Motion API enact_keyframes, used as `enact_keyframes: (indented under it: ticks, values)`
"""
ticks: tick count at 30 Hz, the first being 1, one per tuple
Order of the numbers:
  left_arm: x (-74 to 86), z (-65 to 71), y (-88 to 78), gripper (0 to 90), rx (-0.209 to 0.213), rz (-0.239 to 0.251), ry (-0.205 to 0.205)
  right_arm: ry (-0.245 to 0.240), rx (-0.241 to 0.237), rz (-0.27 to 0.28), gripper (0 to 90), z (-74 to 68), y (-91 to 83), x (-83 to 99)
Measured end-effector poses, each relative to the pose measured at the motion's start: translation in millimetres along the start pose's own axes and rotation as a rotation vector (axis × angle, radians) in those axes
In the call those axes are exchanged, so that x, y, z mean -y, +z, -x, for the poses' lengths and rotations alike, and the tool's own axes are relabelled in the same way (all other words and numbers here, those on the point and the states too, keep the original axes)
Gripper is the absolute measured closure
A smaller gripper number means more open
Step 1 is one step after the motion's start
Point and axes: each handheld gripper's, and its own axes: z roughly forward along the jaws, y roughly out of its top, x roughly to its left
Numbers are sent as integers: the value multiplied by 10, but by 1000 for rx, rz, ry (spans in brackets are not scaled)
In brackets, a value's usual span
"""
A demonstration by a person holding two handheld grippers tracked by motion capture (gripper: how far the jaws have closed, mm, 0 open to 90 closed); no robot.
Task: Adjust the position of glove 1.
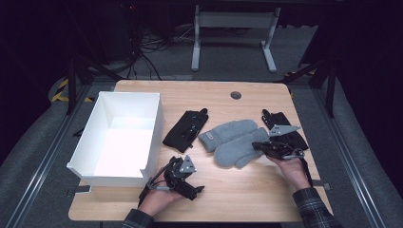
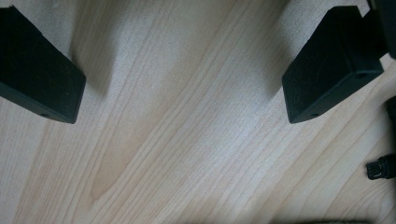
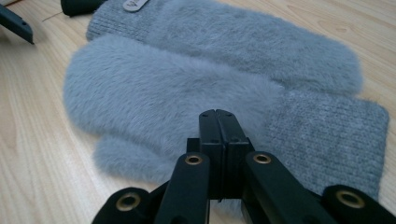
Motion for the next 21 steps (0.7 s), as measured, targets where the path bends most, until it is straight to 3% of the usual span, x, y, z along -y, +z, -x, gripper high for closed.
enact_keyframes:
  ticks: [7,10,21]
  values:
    - [0,1,-3,0,1,-3,1,-7,6,-19,900,47,120,-16]
    - [1,1,-4,0,1,-3,2,-3,-2,-68,900,67,233,52]
    - [10,4,-13,1,1,-5,7,-27,-20,-85,900,-5,170,91]
